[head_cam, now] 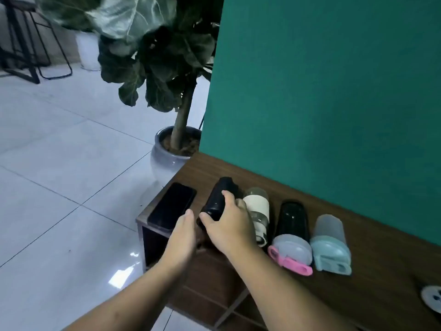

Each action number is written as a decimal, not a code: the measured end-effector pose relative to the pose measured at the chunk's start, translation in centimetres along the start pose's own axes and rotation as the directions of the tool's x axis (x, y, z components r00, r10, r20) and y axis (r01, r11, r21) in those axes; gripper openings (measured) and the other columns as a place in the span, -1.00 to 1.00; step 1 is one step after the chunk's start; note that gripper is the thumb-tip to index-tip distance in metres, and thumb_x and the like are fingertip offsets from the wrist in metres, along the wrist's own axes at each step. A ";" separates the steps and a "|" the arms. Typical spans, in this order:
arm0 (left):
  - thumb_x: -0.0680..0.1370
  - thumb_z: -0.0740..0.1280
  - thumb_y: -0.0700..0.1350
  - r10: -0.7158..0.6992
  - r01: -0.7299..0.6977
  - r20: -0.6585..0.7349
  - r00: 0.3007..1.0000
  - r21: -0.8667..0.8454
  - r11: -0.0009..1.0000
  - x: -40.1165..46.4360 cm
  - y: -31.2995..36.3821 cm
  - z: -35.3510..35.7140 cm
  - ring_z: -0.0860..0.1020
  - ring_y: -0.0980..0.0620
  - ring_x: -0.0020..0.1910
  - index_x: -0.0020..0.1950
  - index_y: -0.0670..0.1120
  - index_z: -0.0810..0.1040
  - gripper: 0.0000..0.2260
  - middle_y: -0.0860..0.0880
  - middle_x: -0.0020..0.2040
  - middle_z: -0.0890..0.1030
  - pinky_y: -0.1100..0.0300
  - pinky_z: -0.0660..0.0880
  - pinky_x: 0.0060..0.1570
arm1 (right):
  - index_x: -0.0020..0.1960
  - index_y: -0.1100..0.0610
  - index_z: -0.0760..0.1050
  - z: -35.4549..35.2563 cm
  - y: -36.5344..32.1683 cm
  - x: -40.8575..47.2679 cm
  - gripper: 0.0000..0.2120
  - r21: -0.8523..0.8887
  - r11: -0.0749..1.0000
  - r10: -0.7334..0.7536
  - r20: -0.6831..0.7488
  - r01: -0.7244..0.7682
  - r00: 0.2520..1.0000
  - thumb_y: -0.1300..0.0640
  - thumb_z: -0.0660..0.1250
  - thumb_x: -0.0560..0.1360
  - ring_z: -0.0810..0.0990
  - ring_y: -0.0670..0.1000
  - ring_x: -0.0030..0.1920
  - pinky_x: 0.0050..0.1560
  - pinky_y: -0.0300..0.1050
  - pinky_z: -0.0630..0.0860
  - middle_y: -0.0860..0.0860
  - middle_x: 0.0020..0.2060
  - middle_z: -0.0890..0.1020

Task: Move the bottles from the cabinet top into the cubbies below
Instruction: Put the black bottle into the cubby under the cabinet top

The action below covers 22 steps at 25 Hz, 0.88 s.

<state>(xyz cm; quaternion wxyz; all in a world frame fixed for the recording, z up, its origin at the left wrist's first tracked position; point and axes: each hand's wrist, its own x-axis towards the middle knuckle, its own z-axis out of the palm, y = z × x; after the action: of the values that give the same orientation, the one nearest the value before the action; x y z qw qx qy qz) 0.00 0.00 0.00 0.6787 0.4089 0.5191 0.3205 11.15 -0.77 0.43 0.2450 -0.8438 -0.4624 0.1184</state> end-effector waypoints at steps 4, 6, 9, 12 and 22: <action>0.72 -0.02 0.23 -0.116 0.125 0.060 0.992 -0.182 0.975 4.6 -0.3 0.2 0.66 -0.11 0.05 0.24 -0.09 0.62 -0.46 -0.12 0.03 0.70 -0.15 0.58 0.24 | 0.39 -0.09 0.39 3.5 0.2 1.1 -0.36 -0.038 0.999 -0.022 -0.044 0.020 0.999 -0.35 0.36 0.41 0.55 0.19 0.25 0.15 0.10 0.58 0.04 0.40 0.38; 0.72 -0.01 0.25 -0.093 0.102 0.049 0.994 -0.258 0.961 5.1 -1.1 -0.2 0.64 -0.13 0.07 0.29 -0.09 0.63 -0.43 -0.11 0.04 0.68 -0.23 0.52 0.33 | 0.39 -0.13 0.39 4.3 0.2 0.5 -0.38 -0.046 0.998 -0.046 -0.071 0.042 0.996 -0.34 0.37 0.41 0.52 0.21 0.27 0.16 0.08 0.55 0.03 0.45 0.33; 0.72 0.02 0.23 -0.005 0.028 0.064 0.998 -0.367 0.930 3.1 -1.5 -1.2 0.65 -0.09 -0.05 0.23 -0.13 0.64 -0.45 -0.10 -0.10 0.75 -0.15 0.52 0.23 | 0.42 -0.19 0.34 3.0 0.3 -1.6 -0.27 -0.070 0.991 -0.123 -0.146 0.114 0.982 -0.31 0.48 0.32 0.54 0.19 0.26 0.14 0.03 0.52 -0.02 0.42 0.40; 0.73 0.08 0.18 0.083 -0.047 0.085 0.993 -0.362 0.931 -1.0 -2.0 -2.2 0.67 -0.04 -0.35 0.20 -0.16 0.60 -0.52 -0.21 -0.03 0.71 -0.03 0.58 -0.09 | 0.46 -0.19 0.27 0.1 -0.2 -6.0 -0.15 -0.149 0.973 -0.197 -0.129 0.177 0.972 -0.26 0.55 0.27 0.58 0.14 0.26 0.09 0.00 0.53 -0.04 0.40 0.44; 0.42 0.51 0.16 -0.140 0.247 0.296 0.945 -0.362 0.899 -12.9 -13.9 -8.3 0.73 -0.09 -0.18 0.36 -0.06 0.65 -0.43 -0.14 0.00 0.78 0.05 0.64 -0.27 | 0.26 -0.18 0.26 -1.0 1.5 -25.6 -0.14 -0.015 0.966 -0.255 0.117 0.258 0.960 -0.36 0.53 0.07 0.59 0.00 0.22 0.14 -0.05 0.52 -0.17 0.20 0.52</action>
<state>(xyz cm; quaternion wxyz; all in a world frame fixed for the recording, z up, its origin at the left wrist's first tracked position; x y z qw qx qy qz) -11.22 -15.62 -7.67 0.8382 0.2486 0.3880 0.2916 -1.27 -23.21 -0.22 0.2188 -0.7722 -0.5828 0.1270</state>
